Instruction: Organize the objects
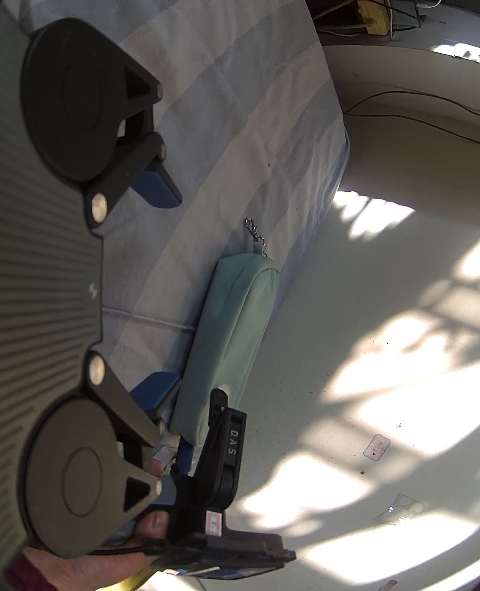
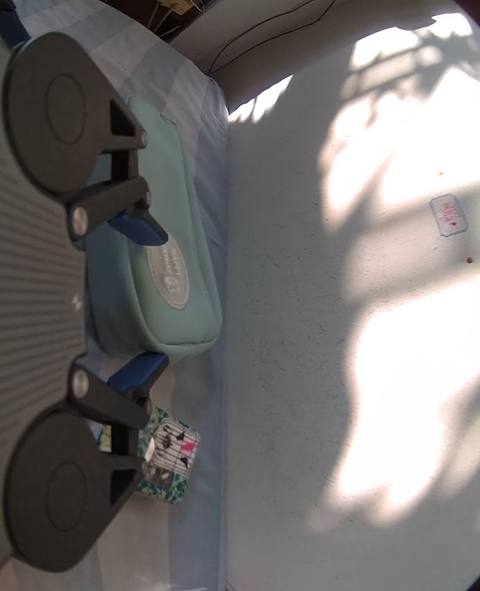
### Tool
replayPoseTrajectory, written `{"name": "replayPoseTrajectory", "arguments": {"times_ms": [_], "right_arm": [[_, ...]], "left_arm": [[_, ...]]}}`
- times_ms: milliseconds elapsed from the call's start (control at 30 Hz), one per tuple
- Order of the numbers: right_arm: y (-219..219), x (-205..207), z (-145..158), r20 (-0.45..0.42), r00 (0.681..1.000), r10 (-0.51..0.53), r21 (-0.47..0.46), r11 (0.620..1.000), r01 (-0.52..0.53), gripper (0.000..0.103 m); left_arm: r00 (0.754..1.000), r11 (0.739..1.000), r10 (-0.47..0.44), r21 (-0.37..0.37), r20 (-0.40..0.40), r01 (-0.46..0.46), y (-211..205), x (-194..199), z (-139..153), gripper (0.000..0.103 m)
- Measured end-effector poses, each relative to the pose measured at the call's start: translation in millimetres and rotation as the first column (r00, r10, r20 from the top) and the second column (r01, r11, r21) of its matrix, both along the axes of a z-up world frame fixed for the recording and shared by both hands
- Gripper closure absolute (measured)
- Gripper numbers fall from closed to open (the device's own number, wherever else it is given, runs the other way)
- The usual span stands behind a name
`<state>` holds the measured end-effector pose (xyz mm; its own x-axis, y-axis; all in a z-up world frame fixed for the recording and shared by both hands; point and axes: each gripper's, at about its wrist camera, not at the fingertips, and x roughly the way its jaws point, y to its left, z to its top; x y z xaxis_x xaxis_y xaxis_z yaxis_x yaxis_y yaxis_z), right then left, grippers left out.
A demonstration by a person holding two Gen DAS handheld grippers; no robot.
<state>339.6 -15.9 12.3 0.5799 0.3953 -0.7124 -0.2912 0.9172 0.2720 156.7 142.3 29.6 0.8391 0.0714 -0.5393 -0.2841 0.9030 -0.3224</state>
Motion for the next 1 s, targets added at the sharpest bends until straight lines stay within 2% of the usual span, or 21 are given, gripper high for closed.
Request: {"name": "replayPoseTrajectory", "arguments": {"times_ms": [33, 133, 200, 267, 433, 533, 667, 767, 833, 933, 1000], "right_arm": [[1.1, 1.9, -3.6, -0.003, 1.0, -0.004, 0.002, 1.0, 0.004, 0.017], [4.2, -15.9, -2.1, 0.035, 0.999, 0.021, -0.013, 1.0, -0.021, 0.032], [-1.6, -31.4, -0.4, 0.043, 0.998, 0.038, 0.003, 0.999, -0.038, 0.054], [-11.2, -51.8, 3.0, 0.049, 0.998, 0.049, 0.031, 0.998, -0.05, 0.066], [-48.1, -120.5, 8.9, 0.074, 0.995, 0.069, 0.099, 0.992, -0.076, 0.077], [-80.2, -163.2, 13.7, 0.071, 0.995, 0.07, 0.113, 0.991, -0.077, 0.079], [-138.5, -214.9, 23.7, 0.025, 0.998, 0.06, 0.163, 0.985, -0.064, 0.08], [-184.8, -255.1, 35.4, 0.022, 1.0, 0.017, 0.169, 0.985, -0.02, 0.08], [-215.7, -280.4, 42.0, 0.025, 0.999, -0.027, 0.155, 0.988, 0.022, 0.081], [-259.1, -312.8, 46.7, 0.02, 0.995, -0.094, 0.13, 0.987, 0.091, 0.077], [-277.7, -331.6, 48.8, 0.052, 0.988, -0.149, 0.096, 0.985, 0.143, 0.067]], "left_arm": [[1.0, 1.0, 0.018, -0.004, 0.007, -0.018, 3.3, -1.2, 0.8, 0.006], [0.994, 0.994, 0.102, -0.034, 0.037, -0.101, 18.9, -6.7, 3.9, 0.006], [0.987, 0.987, 0.151, -0.054, 0.046, -0.149, 28.7, -9.6, 4.5, 0.006], [0.982, 0.98, 0.184, -0.078, 0.041, -0.18, 38.2, -10.5, 3.7, 0.006], [0.973, 0.968, 0.23, -0.116, 0.038, -0.224, 51.8, -13.2, 1.7, 0.007], [0.979, 0.976, 0.197, -0.104, 0.052, -0.191, 47.6, -11.4, 2.6, 0.007], [0.992, 0.998, 0.049, -0.054, 0.114, -0.043, 24.5, -11.7, 7.8, 0.007], [0.977, 0.993, -0.12, 0.0, 0.176, 0.122, -0.4, -15.9, 12.6, 0.007], [0.939, 0.96, -0.278, 0.035, 0.202, 0.277, -22.8, -18.7, 13.1, 0.007], [0.858, 0.878, -0.47, 0.013, 0.208, 0.478, -46.7, -22.1, 9.4, 0.007], [0.798, 0.81, -0.569, -0.035, 0.199, 0.586, -58.9, -23.1, 5.8, 0.008]]}}
